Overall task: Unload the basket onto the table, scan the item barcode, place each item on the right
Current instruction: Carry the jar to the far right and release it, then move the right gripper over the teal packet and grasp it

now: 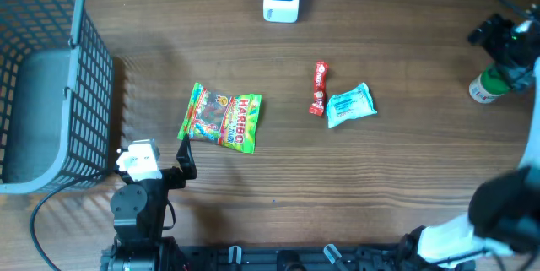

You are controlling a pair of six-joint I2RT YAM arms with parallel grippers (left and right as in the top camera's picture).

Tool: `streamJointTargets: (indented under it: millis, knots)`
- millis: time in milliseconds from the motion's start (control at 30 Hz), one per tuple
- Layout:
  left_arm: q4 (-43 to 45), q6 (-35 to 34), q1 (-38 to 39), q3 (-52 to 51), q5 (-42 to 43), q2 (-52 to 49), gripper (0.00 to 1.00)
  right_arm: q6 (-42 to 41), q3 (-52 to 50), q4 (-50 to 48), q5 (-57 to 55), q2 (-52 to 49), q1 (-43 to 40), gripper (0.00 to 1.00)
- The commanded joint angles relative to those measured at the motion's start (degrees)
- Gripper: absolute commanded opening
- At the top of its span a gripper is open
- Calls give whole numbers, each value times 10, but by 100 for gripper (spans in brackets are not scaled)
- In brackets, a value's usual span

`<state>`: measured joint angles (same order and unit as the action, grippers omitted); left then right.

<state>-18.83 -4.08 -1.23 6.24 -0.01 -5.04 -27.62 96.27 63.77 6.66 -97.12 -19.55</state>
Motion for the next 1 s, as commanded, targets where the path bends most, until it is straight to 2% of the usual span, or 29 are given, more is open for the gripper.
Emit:
streamJointTargets:
  millis: [0,67,133,200,367,667,733,867,933,967]
  knots:
    - [2,9,2,-5,8,1,100,-168,-3,44,103,-5,115,100]
    - [2,9,2,-5,8,1,100,-193,-19,28,85,-15,175,95]
    - [2,9,2,-5,8,1,100,-274,-32,4,29,-48,239,95]
    - [2,9,2,-5,8,1,100,-305,-32,-29,19,-96,268,93]
    - [2,9,2,-5,8,1,100,-343,-32,-61,81,-221,274,75]
    - [2,9,2,-5,8,1,100,-344,-32,-7,66,-297,292,70]
    - [2,9,2,-5,8,1,100,-321,-17,8,70,-294,289,70]
    - [2,9,2,-5,8,1,100,-255,88,95,82,-280,287,86]
    - [2,9,2,-5,8,1,100,-229,140,140,64,-269,288,89]
    - [2,9,2,-5,8,1,100,-188,175,170,46,-260,289,91]
